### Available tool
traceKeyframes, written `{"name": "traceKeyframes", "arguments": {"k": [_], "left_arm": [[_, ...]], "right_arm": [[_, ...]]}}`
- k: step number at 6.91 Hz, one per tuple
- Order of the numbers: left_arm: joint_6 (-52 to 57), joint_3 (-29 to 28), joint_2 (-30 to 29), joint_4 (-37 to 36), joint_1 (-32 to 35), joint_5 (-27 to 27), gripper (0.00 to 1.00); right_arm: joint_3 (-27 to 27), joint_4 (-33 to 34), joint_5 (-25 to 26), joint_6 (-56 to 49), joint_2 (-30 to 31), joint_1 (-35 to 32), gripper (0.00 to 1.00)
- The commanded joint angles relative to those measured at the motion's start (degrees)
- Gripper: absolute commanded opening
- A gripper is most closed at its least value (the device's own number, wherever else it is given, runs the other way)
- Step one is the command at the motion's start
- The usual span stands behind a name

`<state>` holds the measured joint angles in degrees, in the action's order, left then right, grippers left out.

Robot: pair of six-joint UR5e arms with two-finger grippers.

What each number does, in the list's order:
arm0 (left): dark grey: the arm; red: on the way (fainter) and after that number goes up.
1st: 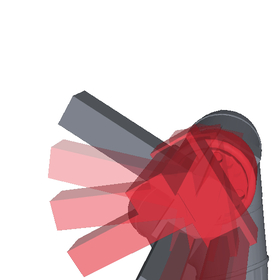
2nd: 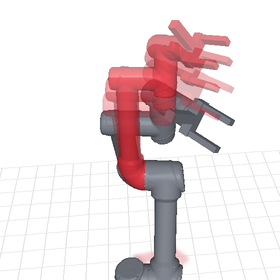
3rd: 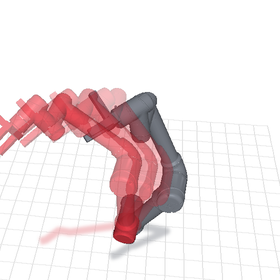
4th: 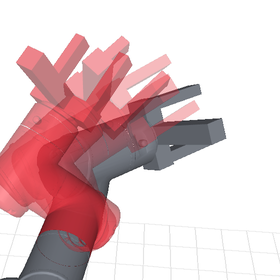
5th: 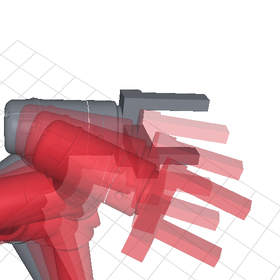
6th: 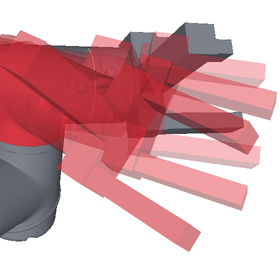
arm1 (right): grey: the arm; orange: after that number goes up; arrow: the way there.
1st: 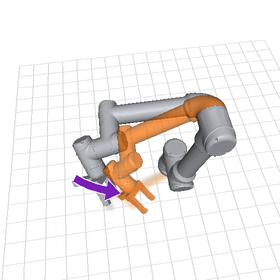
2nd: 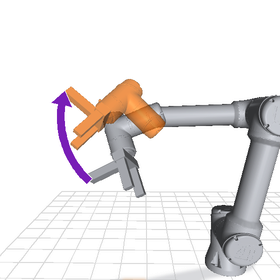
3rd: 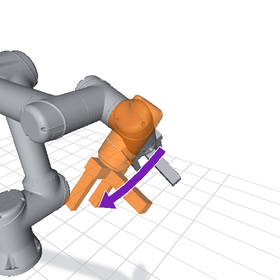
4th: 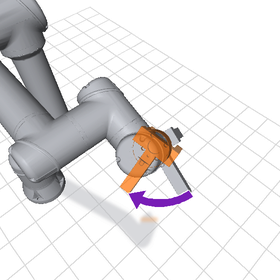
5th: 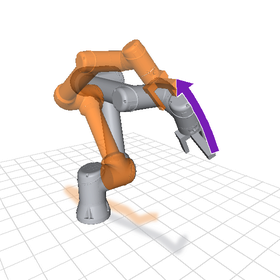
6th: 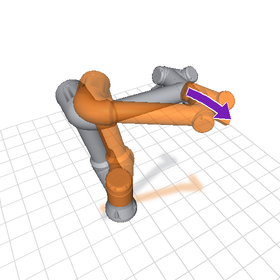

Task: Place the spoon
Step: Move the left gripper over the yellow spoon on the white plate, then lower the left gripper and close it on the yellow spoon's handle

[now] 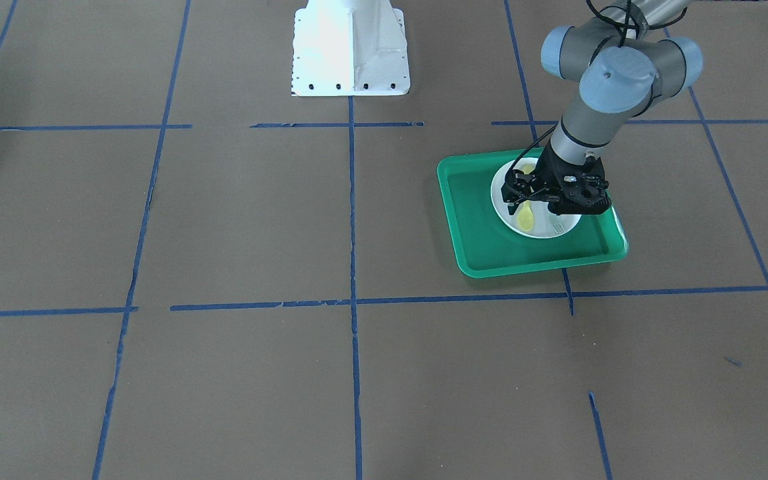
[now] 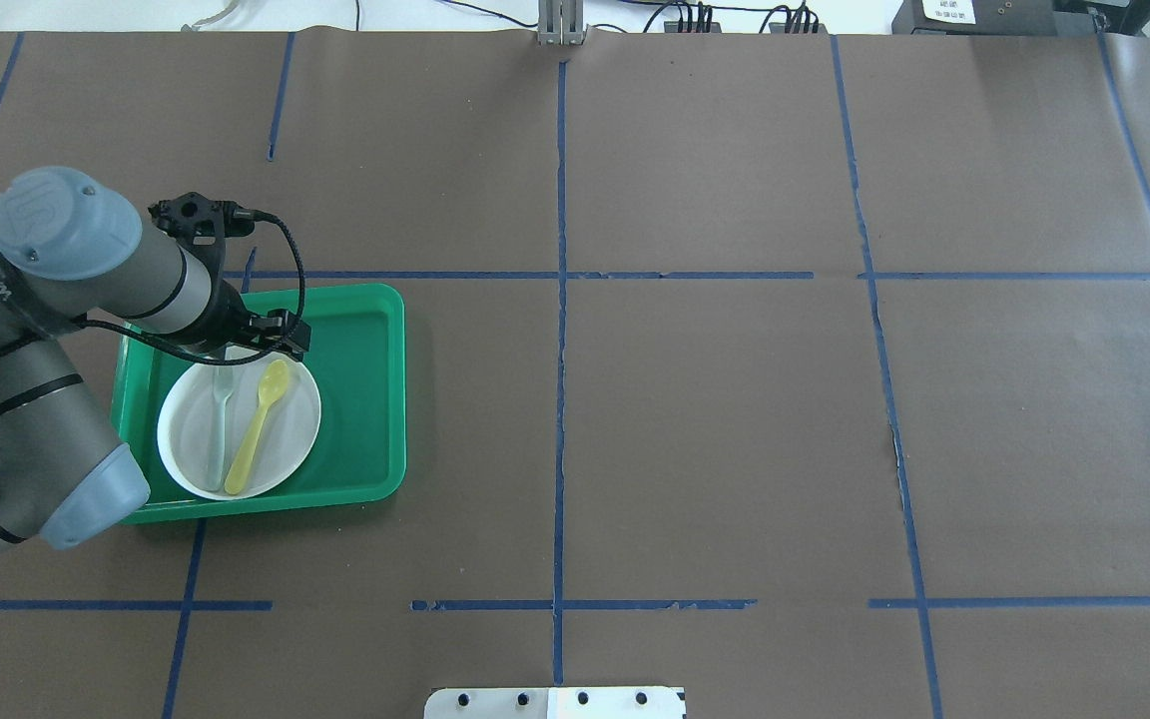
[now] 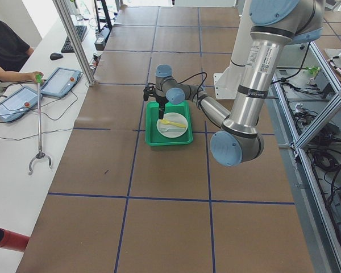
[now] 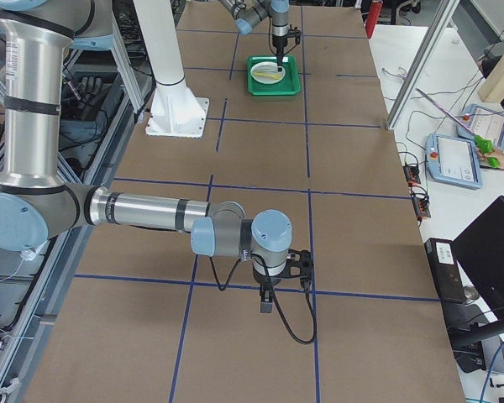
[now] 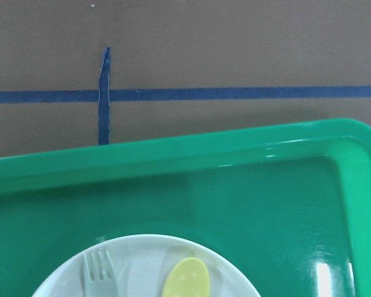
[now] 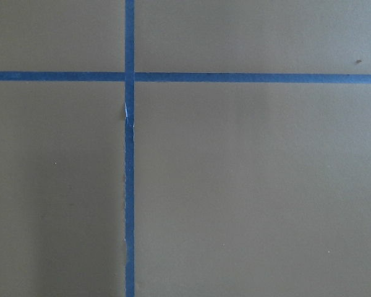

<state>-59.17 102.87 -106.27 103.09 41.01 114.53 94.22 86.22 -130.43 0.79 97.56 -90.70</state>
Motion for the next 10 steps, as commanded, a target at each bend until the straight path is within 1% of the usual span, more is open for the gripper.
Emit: {"name": "traceKeyframes", "arguments": {"k": [1,2,4,5,10], "left_arm": [[0.11,-0.83,1.06,0.53,-0.93,-0.27,0.79],[1.15,-0.74,2.63,0.97,-0.93,-0.01,0.79],[0.99,-2.32,2.91,3.86,-1.11,0.17,0.74],[0.64,-2.24,2.82,3.87,-1.72,0.35,0.74],[0.37,-2.15,2.82,3.78,-3.92,0.52,0.66]], "right_arm": [[0.0,0.0,0.0,0.0,0.0,0.0,1.0],[0.0,0.0,0.0,0.0,0.0,0.0,1.0],[0.0,0.0,0.0,0.0,0.0,0.0,1.0],[0.0,0.0,0.0,-0.09,0.0,0.0,1.0],[0.0,0.0,0.0,0.0,0.0,0.0,1.0]]}}
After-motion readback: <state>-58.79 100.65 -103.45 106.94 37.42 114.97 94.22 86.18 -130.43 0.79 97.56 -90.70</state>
